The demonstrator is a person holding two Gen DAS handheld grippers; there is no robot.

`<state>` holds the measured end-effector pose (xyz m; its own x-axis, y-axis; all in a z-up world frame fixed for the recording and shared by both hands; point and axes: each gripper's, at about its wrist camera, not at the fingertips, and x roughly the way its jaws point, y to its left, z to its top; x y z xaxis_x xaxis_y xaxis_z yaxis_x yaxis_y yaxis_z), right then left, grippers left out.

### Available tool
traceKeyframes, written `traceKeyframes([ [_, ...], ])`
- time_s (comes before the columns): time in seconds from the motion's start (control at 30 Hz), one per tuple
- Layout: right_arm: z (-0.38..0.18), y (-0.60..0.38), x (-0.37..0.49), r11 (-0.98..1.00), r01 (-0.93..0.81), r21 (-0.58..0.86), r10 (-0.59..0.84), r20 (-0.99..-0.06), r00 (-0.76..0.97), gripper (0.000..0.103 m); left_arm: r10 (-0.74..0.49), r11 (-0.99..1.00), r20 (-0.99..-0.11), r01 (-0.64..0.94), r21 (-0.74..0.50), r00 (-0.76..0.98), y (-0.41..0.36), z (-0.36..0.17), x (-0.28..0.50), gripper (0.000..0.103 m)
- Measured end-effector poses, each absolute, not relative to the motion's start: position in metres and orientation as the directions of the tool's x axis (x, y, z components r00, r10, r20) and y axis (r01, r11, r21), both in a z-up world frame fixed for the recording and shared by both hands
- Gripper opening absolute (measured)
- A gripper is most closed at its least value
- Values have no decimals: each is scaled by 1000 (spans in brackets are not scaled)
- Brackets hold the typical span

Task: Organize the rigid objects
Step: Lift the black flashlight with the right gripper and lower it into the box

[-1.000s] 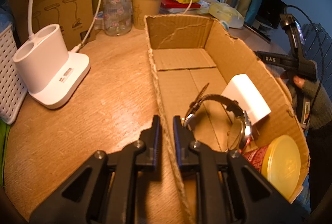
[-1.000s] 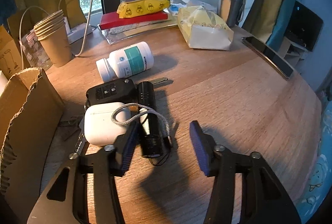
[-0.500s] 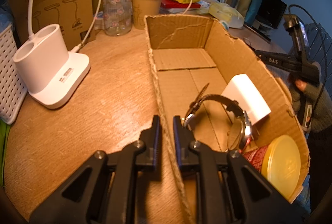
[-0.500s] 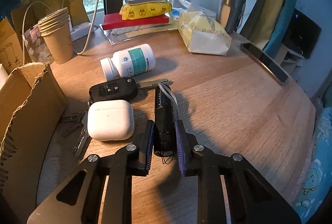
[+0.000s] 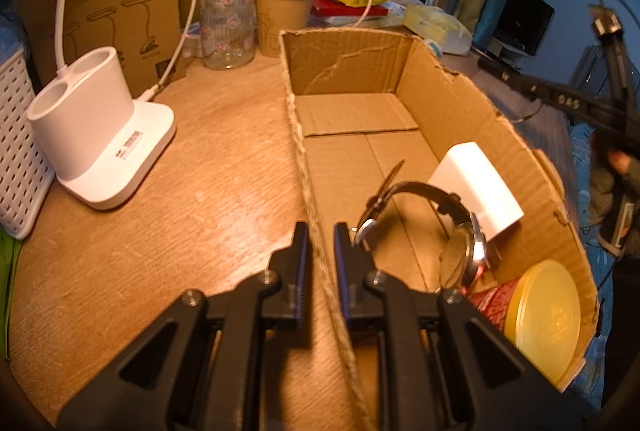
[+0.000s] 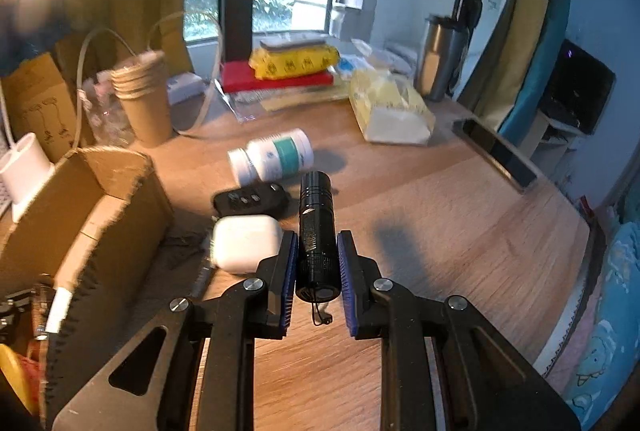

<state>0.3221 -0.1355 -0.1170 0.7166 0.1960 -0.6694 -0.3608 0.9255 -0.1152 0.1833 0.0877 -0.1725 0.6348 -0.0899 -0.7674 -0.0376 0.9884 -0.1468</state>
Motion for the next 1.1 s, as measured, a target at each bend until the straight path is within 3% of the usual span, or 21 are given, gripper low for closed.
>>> traceKeyframes([
  [0.47, -59, -98, 268, 870, -476, -130, 323, -577, 750, 22, -90, 988, -767, -37, -147, 635, 88, -173, 183, 14],
  [1.1, -30, -38, 230, 775, -618, -130, 475, -525, 706, 22, -89, 989, -767, -38, -146, 635, 87, -173, 183, 14],
])
